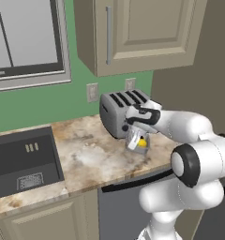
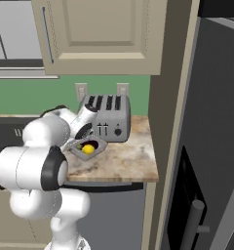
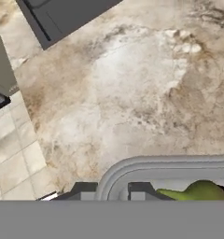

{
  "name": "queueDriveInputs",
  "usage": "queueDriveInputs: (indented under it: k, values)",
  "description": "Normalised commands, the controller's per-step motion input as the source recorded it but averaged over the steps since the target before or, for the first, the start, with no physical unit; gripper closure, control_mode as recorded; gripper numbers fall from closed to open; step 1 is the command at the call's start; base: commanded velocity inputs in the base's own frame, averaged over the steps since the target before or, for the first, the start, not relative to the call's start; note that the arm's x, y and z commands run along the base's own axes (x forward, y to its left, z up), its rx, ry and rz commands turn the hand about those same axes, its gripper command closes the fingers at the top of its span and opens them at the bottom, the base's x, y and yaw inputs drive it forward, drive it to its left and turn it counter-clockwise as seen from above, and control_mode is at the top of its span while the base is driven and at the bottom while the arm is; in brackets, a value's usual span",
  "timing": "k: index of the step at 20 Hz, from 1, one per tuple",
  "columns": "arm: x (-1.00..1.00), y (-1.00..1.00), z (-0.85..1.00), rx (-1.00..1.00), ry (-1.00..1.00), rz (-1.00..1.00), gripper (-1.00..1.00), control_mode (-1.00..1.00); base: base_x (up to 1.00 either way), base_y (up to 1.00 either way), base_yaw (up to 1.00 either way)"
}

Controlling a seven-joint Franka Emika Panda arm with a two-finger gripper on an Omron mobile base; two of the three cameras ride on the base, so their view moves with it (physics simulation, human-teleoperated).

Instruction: Take the eggplant and lemon out of the freezer and place them in the tupperware container on the counter. Then put the tupperware containing the vegetables back in the freezer.

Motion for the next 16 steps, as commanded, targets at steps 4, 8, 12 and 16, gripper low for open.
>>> queueDriveInputs:
  k: [4,8,12,16]
  values:
    - [-0.05,0.12,0.45,-0.04,-0.17,0.35,1.00,-1.00,0.00,0.00,0.00]
    - [-0.31,0.13,0.54,-0.07,-0.20,0.22,1.00,-1.00,0.00,0.00,0.00]
    - [-0.41,0.11,0.57,-0.05,-0.16,0.13,1.00,-1.00,0.00,0.00,0.00]
    - [-0.57,0.11,0.67,-0.02,-0.15,0.06,1.00,-1.00,0.00,0.00,0.00]
